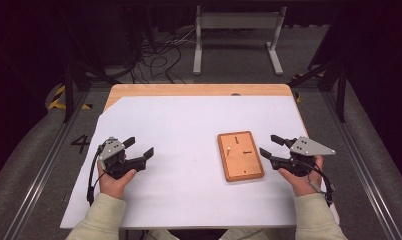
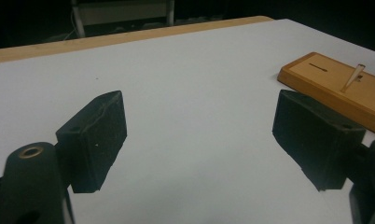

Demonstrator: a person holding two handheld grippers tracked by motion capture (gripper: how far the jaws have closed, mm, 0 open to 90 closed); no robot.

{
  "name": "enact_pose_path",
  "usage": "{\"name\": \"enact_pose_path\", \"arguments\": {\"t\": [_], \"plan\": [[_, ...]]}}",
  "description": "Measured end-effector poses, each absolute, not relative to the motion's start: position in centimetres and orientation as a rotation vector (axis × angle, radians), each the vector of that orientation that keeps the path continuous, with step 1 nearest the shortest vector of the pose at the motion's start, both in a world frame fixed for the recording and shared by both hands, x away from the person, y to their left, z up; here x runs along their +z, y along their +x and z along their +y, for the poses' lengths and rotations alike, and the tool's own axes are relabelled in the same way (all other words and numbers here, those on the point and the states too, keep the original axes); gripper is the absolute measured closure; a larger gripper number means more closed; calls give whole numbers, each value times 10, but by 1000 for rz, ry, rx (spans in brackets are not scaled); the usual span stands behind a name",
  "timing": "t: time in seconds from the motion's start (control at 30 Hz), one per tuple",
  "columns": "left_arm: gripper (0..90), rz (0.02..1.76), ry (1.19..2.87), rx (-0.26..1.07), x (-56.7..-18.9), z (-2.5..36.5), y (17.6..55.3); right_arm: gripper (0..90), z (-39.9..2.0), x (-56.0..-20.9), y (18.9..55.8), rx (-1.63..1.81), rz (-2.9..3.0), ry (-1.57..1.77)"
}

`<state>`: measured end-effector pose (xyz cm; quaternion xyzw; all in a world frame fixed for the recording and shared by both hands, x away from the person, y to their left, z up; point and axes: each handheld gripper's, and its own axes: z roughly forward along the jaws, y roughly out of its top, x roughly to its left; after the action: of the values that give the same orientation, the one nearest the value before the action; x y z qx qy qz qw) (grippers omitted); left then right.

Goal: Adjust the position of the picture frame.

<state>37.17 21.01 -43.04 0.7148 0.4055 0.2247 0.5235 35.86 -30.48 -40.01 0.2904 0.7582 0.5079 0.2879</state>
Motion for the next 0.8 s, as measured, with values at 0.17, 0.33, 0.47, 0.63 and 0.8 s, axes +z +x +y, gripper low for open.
{"name": "enact_pose_path", "arguments": {"t": [0.17, 0.33, 0.47, 0.63, 0.8], "plan": [[179, 965, 1718, 546, -430, 208, 372, 386, -307, -400, 358, 1347, 2017, 794], [179, 965, 1720, 551, -430, 207, 372, 390, -309, -400, 359, 1337, 2015, 816], [179, 967, 1714, 545, -429, 207, 373, 389, -309, -400, 359, 1334, 2019, 822], [179, 948, 1734, 530, -431, 206, 371, 391, -310, -401, 358, 1321, 2019, 835], [179, 950, 1741, 536, -431, 205, 369, 395, -309, -401, 360, 1312, 2021, 837]]}}
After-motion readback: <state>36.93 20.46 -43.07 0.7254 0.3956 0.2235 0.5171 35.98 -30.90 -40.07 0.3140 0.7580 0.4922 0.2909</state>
